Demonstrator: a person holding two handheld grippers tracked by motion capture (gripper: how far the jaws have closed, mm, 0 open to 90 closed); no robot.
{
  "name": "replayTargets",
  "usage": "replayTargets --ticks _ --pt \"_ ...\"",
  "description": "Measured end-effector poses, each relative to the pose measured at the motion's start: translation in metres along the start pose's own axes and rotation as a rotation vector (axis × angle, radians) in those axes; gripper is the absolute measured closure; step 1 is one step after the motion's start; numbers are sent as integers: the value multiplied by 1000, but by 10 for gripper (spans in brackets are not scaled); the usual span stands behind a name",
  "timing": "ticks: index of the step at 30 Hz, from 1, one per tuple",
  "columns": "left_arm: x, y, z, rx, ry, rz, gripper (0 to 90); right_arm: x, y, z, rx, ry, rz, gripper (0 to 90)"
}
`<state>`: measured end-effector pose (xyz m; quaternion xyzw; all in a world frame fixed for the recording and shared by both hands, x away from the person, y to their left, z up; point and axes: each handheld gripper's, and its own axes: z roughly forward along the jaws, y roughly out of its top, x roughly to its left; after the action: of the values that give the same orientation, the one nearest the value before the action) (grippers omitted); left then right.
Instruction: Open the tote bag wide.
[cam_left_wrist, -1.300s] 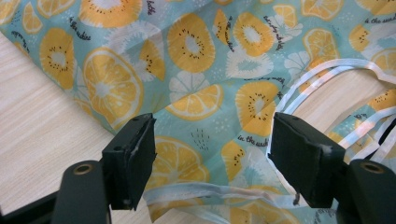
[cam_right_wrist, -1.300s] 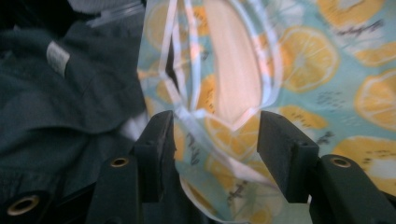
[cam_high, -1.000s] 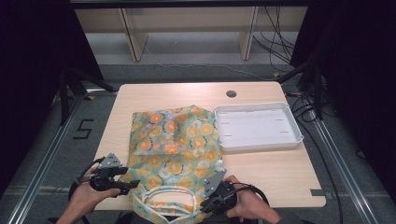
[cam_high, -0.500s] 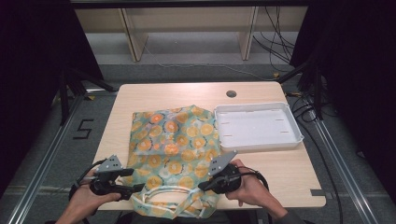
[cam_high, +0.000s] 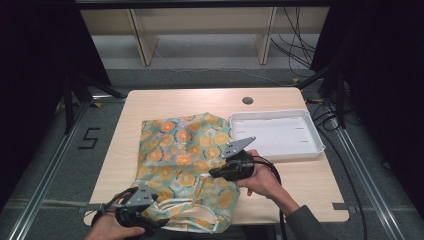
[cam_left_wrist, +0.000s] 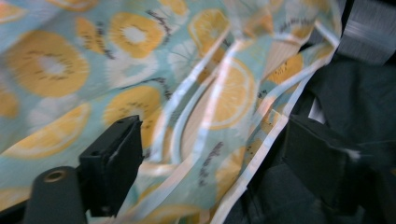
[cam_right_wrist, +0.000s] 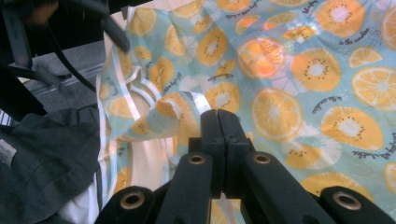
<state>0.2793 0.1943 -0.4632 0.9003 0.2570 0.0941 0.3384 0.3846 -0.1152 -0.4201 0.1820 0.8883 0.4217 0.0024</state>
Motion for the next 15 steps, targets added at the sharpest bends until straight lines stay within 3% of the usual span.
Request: replayTargets --ticks 1,3,4,6,9,10,12,15 --pt "-2 2 5 18 10 18 197 -1 1 -1 1 2 -19 900" --pt "-5 6 16 43 59 34 201 -1 2 -1 9 4 3 900" --pt "-4 7 21 60 52 40 212 -1 2 1 -7 -1 -2 900" --pt "-3 8 28 60 56 49 305 -2 3 -1 -2 -2 4 900" --pt "0 11 34 69 86 91 558 -2 5 0 -14 -11 22 900" --pt "0 12 32 58 104 110 665 -4 6 -1 -11 -5 1 900" --pt "3 16 21 27 100 115 822 -4 6 -3 -12 -13 12 900" --pt "8 22 -2 -32 116 109 890 -9 6 -6 -36 -43 19 900"
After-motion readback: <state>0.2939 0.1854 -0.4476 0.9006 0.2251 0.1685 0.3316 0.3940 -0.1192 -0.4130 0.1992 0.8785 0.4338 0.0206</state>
